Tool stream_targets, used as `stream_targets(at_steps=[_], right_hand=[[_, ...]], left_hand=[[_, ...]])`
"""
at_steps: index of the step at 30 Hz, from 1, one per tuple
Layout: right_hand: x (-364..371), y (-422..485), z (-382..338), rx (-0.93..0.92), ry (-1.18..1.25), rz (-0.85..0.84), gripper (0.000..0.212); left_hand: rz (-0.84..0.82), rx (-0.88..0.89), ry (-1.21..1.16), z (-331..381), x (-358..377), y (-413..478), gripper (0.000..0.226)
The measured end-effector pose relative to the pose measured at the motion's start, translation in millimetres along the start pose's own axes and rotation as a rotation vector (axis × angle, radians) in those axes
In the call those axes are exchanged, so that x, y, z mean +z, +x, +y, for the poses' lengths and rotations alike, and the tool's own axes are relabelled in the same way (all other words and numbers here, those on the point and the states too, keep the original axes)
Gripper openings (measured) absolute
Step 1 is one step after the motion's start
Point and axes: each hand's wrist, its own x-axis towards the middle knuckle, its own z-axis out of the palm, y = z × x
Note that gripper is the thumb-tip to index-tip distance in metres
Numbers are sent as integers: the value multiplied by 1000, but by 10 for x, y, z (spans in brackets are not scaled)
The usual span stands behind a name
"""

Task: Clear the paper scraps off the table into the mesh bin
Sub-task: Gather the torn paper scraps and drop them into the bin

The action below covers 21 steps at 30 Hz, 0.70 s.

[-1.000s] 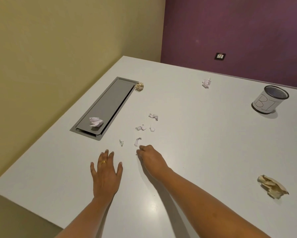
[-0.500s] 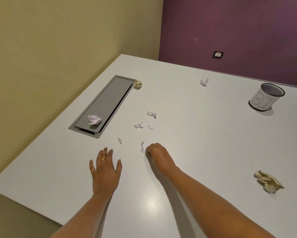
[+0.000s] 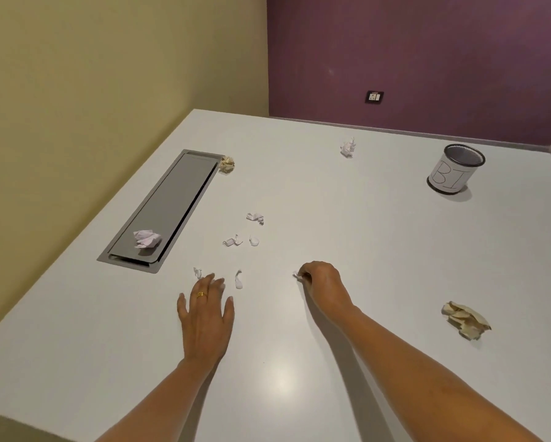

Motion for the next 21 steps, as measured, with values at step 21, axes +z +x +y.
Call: stream_targets(at_steps=[21], right_hand=[[-1814,791,1604,336,120,506,18]], left_hand=[[-326,423,-12,1805,934,1159,39]])
